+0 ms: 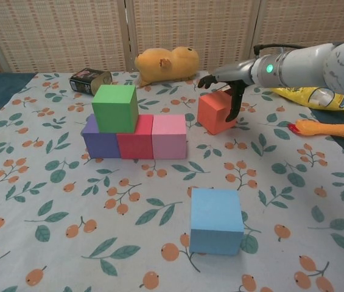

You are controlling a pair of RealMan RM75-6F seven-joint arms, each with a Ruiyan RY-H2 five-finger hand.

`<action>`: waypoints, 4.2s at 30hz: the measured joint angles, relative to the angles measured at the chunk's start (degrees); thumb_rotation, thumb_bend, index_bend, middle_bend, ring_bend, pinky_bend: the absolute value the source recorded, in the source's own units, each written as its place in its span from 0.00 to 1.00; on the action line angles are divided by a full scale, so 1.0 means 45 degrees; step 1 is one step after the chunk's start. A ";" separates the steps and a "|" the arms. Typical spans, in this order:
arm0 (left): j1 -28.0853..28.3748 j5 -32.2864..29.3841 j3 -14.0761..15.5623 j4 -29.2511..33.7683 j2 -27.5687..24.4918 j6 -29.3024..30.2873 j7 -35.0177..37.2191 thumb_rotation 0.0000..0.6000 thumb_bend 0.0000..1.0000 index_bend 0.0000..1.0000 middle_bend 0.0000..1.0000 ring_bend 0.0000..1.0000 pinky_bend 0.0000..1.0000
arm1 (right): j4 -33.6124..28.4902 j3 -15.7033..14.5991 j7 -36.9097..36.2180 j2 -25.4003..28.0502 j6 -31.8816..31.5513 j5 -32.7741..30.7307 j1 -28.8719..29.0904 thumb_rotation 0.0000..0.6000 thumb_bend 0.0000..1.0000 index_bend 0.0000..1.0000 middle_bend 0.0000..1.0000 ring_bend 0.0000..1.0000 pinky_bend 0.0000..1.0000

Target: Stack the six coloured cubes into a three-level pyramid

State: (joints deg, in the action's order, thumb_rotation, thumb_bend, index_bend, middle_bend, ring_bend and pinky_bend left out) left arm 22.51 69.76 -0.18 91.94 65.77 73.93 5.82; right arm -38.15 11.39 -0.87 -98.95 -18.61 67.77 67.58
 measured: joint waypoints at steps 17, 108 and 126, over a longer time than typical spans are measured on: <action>-0.0862 0.1265 -0.0276 -0.0315 0.0116 0.0200 0.1003 1.00 0.32 0.20 0.05 0.10 0.18 | -0.1920 0.0245 -0.0407 0.1107 -0.0854 -0.0283 -0.0663 1.00 0.11 0.28 0.40 0.20 0.12; -0.1925 0.2554 -0.0587 0.0230 0.0285 0.0117 -0.0256 1.00 0.32 0.19 0.01 0.09 0.17 | -1.1616 -0.0457 0.8314 0.4469 -0.6211 -1.1846 0.1990 1.00 0.00 0.38 0.42 0.26 0.15; -0.1891 0.2877 -0.0427 0.0084 0.0344 -0.0043 0.0128 1.00 0.32 0.19 0.01 0.08 0.17 | -1.0131 -0.0085 1.0444 0.2418 -0.7229 -1.4847 0.3721 1.00 0.00 0.36 0.42 0.26 0.15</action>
State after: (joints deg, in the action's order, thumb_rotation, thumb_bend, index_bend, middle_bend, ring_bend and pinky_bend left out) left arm 14.00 82.71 -2.10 92.32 67.32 73.73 6.40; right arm -83.74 11.01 46.13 -88.06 -51.14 0.96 84.32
